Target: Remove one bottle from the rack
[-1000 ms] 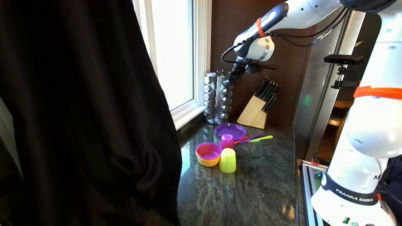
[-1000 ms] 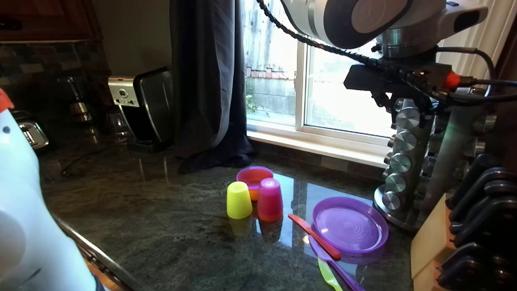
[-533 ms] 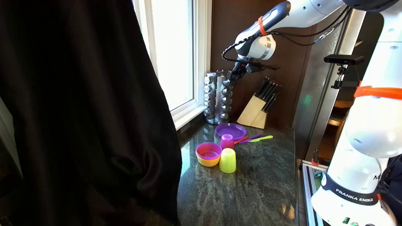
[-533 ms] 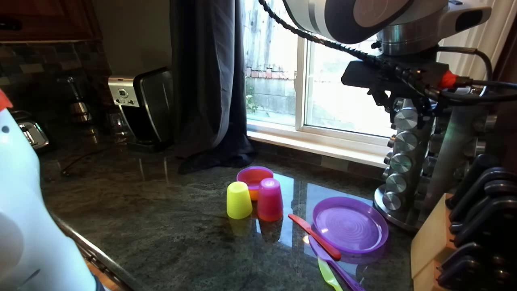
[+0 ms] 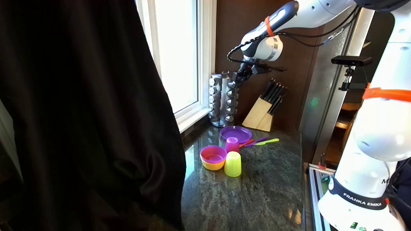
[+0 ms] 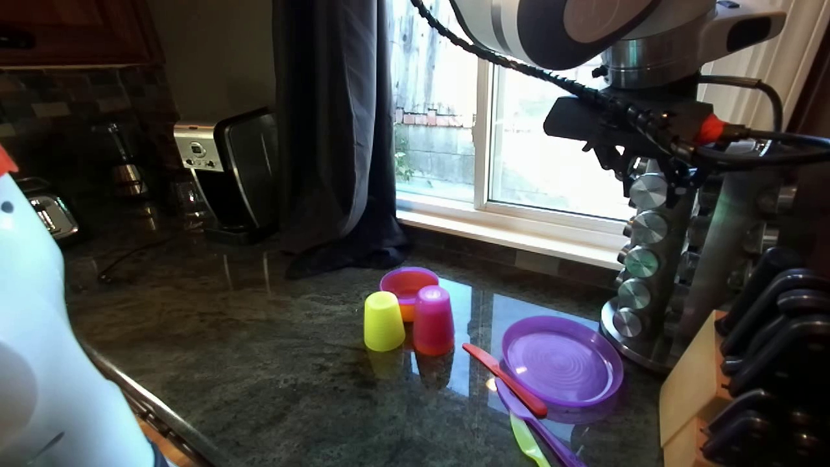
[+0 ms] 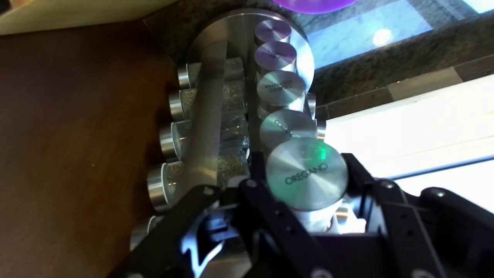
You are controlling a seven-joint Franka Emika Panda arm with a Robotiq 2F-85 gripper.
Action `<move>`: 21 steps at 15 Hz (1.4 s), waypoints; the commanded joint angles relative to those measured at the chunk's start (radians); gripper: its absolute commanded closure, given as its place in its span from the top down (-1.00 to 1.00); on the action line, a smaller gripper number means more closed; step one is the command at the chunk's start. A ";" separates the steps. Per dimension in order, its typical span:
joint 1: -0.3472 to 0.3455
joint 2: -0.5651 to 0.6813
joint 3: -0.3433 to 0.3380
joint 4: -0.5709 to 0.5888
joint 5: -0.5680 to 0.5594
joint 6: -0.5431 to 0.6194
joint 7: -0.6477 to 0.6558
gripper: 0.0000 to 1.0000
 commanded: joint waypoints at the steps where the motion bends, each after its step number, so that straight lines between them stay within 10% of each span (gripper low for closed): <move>1: -0.009 -0.112 0.011 -0.071 -0.044 -0.059 -0.017 -0.50; 21: -0.011 -0.184 0.005 -0.087 -0.135 -0.177 0.082 -0.50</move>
